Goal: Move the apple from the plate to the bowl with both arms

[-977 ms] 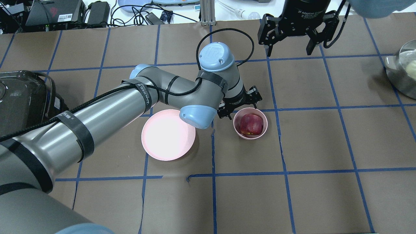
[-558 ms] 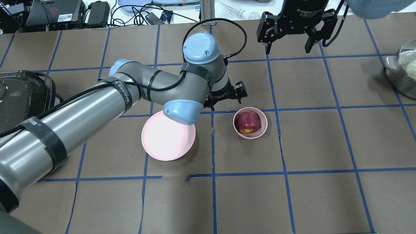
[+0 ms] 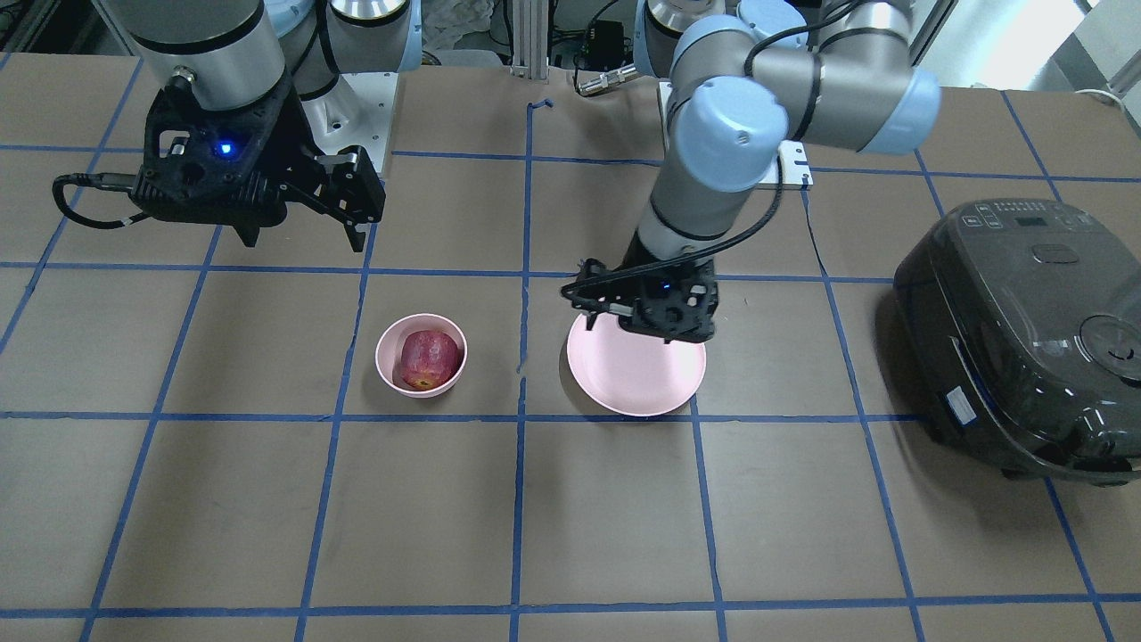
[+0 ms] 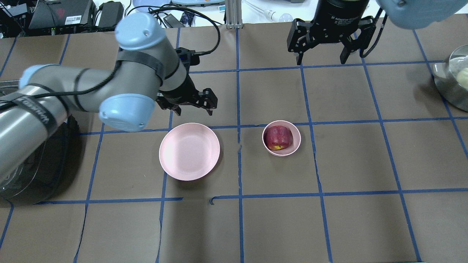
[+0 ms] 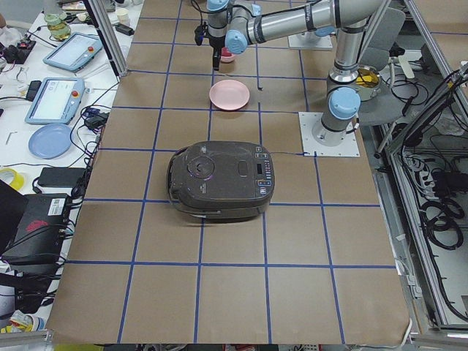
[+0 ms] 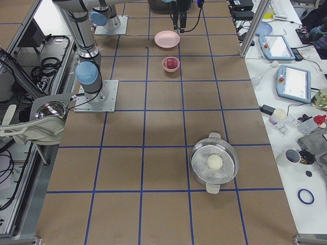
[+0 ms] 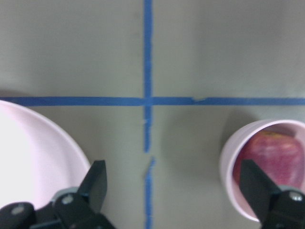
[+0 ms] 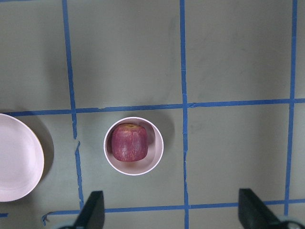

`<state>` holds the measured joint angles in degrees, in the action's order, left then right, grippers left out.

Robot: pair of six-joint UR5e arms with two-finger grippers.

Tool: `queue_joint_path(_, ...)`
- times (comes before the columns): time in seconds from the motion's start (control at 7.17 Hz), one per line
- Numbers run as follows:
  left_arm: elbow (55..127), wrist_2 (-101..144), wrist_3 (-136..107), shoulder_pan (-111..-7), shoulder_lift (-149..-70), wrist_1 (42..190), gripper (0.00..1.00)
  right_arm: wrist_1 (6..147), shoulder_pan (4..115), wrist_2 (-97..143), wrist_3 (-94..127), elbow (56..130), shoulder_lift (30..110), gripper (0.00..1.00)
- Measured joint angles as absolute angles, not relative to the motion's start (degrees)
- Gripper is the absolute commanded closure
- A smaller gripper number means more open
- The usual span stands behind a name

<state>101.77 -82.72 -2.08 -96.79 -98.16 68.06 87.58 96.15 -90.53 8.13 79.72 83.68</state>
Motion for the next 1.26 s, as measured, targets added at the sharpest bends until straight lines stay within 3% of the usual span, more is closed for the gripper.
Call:
queue_joint_path(0.28, 94.73, -83.25, 0.94, -88.87, -93.21, 80.77, 0.00, 90.47, 96.21, -90.47, 8.13, 81.30, 83.88, 0.00)
queue_joint_path(0.56, 88.01, -85.83, 1.34, -87.21, -91.91, 89.45, 0.00, 90.99, 96.24, -90.54, 8.11, 81.53, 83.96, 0.00)
queue_joint_path(1.26, 87.48, -89.78, 1.29, -87.38, -90.14, 91.52, 0.00, 91.05, 96.24, -91.29, 8.12, 81.56, 84.02, 0.00)
